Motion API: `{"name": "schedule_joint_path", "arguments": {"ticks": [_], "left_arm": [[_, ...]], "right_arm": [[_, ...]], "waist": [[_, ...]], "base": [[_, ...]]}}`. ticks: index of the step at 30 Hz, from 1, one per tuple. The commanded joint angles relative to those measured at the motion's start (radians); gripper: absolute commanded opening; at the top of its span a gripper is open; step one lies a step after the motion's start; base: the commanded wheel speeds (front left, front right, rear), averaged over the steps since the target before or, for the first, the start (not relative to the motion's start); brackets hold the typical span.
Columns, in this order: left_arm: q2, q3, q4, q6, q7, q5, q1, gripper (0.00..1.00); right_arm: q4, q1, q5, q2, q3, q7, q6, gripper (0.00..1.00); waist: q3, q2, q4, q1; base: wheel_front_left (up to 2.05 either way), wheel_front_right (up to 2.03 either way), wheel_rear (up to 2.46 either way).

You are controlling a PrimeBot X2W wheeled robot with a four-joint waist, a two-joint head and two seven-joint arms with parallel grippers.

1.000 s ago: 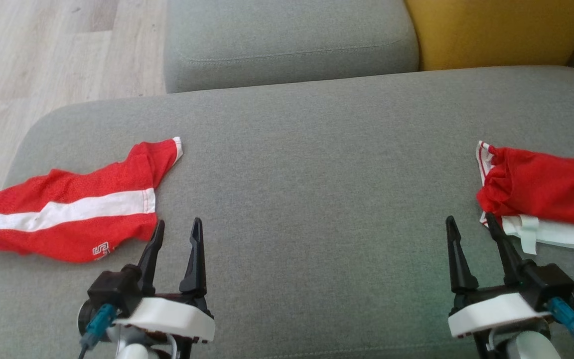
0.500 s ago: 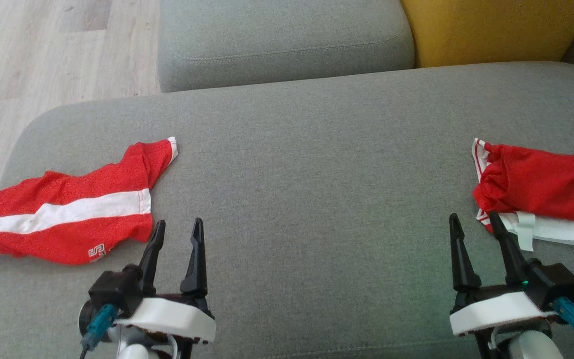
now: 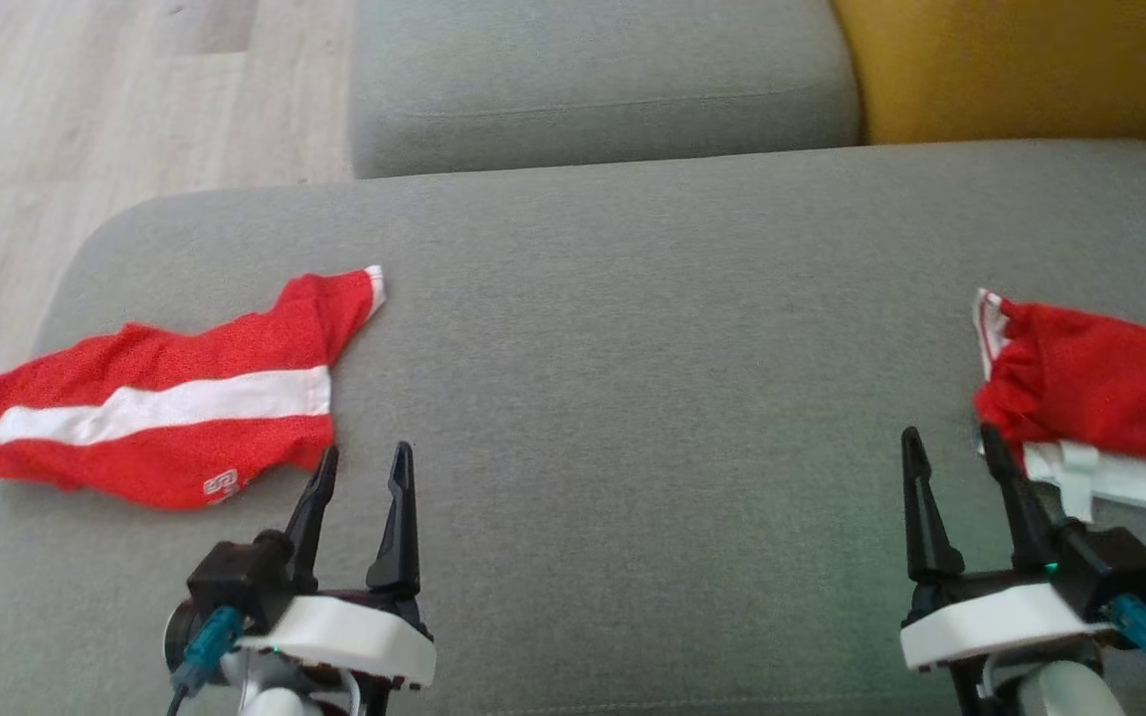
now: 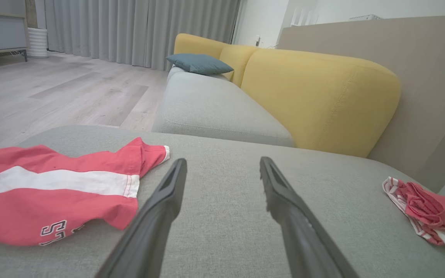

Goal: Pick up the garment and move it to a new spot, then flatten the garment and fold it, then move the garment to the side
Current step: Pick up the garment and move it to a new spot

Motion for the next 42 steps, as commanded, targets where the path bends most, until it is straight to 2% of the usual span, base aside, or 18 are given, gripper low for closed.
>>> {"name": "schedule_joint_path", "arguments": {"ticks": [1,17,24,32,38,42], "left_arm": [[0.004,0.03,-0.029,0.002,-0.006,-0.002,-0.048,1.0],[0.004,0.112,-0.032,-0.004,-0.006,0.02,-0.032,1.0],[0.004,0.148,-0.027,-0.012,-0.006,0.032,-0.022,1.0],[0.004,0.191,-0.025,-0.022,-0.006,0.038,-0.018,1.0],[0.013,0.249,-0.014,-0.028,-0.006,0.067,-0.045,1.0],[0.049,0.283,0.033,-0.037,-0.006,0.076,-0.107,1.0]], "right_arm": [[-0.03,-0.027,-0.001,-0.003,0.03,-0.013,0.007,1.0],[-0.019,-0.001,0.034,-0.003,0.089,-0.014,0.007,1.0],[-0.009,0.004,0.045,-0.003,0.119,-0.014,0.007,1.0],[0.001,0.005,0.046,-0.003,0.13,-0.014,0.007,1.0],[0.0,-0.001,0.026,-0.003,0.112,-0.014,0.007,1.0],[-0.014,-0.017,-0.001,-0.003,0.088,-0.014,0.007,1.0]], "waist": [[-0.001,0.0,0.023,0.0],[-0.024,0.0,0.3,0.0],[-0.029,0.0,0.389,0.0],[-0.026,0.0,0.404,0.0],[0.001,0.0,0.365,0.0],[0.058,0.0,0.324,0.0]], "base": [[0.0,0.0,0.0],[0.0,0.0,0.0],[0.0,0.0,0.0],[0.0,0.0,0.0],[0.0,0.0,0.0],[0.0,0.0,0.0]]}}
